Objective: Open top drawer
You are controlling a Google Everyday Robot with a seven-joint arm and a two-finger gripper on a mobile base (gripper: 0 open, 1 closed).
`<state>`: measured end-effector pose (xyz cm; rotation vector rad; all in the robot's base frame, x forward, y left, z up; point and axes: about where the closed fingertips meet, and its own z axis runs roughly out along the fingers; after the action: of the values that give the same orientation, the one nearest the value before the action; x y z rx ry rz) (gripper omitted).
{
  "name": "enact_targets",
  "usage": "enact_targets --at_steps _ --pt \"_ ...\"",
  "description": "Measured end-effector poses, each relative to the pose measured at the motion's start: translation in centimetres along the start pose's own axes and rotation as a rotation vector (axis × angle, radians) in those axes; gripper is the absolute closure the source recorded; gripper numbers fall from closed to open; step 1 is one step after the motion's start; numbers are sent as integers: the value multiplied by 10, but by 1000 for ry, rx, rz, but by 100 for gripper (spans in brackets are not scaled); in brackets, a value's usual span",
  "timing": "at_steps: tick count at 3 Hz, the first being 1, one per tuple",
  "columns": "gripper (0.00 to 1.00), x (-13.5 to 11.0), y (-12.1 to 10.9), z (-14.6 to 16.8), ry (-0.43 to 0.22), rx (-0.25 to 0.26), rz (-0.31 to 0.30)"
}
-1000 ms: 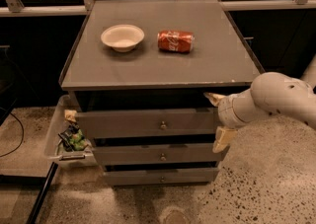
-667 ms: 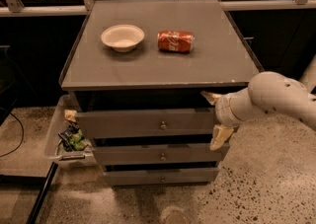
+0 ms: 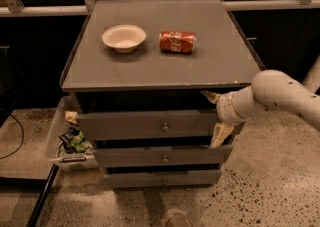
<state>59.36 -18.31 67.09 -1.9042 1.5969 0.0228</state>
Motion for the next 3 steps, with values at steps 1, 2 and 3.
enact_targets --at_steps 1,2,3 --pt "0 0 0 0 0 0 0" --pt "0 5 5 14 -10 -19 13" --pt "0 16 9 29 -10 -35 34"
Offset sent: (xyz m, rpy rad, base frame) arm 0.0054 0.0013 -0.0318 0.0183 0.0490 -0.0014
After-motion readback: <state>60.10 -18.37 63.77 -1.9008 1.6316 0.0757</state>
